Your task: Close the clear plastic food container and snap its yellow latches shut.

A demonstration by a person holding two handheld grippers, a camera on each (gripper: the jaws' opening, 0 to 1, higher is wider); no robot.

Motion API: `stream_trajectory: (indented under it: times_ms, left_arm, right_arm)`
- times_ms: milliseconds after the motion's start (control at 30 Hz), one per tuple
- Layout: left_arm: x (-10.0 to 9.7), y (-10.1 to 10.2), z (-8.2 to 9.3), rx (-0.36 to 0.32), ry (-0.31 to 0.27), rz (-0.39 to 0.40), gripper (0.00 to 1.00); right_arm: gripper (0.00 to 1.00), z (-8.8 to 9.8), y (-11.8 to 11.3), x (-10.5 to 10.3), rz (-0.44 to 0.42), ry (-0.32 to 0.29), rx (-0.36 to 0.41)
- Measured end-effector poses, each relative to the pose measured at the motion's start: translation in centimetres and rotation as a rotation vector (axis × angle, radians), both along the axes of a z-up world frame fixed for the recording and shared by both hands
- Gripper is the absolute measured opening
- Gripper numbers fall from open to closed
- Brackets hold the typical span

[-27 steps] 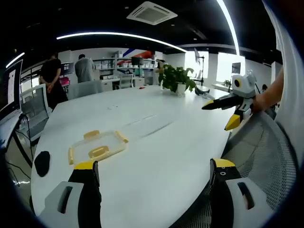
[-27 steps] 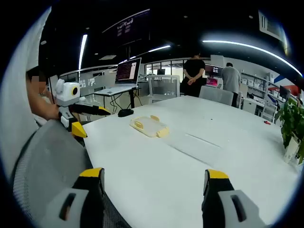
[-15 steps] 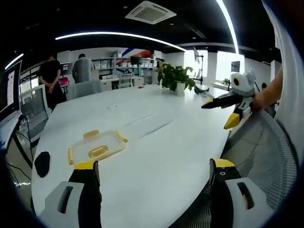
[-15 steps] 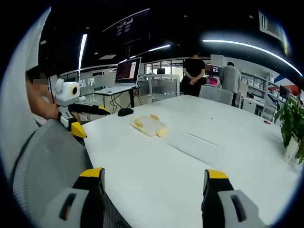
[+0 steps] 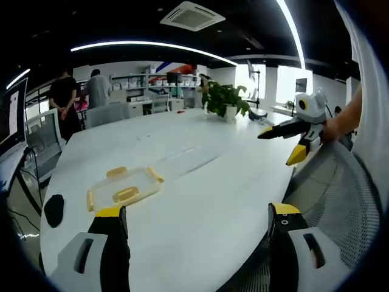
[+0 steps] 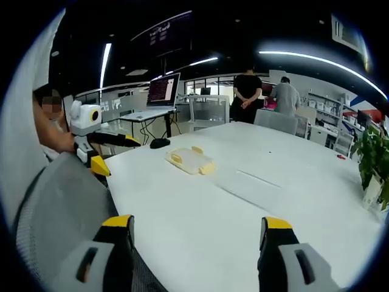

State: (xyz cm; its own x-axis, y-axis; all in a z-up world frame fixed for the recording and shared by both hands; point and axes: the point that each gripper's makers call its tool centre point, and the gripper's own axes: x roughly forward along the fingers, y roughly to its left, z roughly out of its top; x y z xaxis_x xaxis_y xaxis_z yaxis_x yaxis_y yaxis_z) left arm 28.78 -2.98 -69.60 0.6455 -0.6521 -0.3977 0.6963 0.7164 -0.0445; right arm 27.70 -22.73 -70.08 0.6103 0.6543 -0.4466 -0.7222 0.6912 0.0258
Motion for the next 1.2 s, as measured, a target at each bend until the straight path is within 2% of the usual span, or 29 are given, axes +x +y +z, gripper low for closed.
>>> stream_trajectory:
  times_ms: [700,1200]
  left_arm:
    - [-0.02,-0.03,-0.09,-0.001,0.006,-0.001,0.94]
    - [-0.06,-0.45,0.36,0.000,-0.014,-0.021,0.94]
  right_arm:
    - [0.85,0.27,0.08,0.03,0.001,-0.009,0.009]
    - [0.84,0.23,0.31,-0.13,0.013,-0.007,0.005]
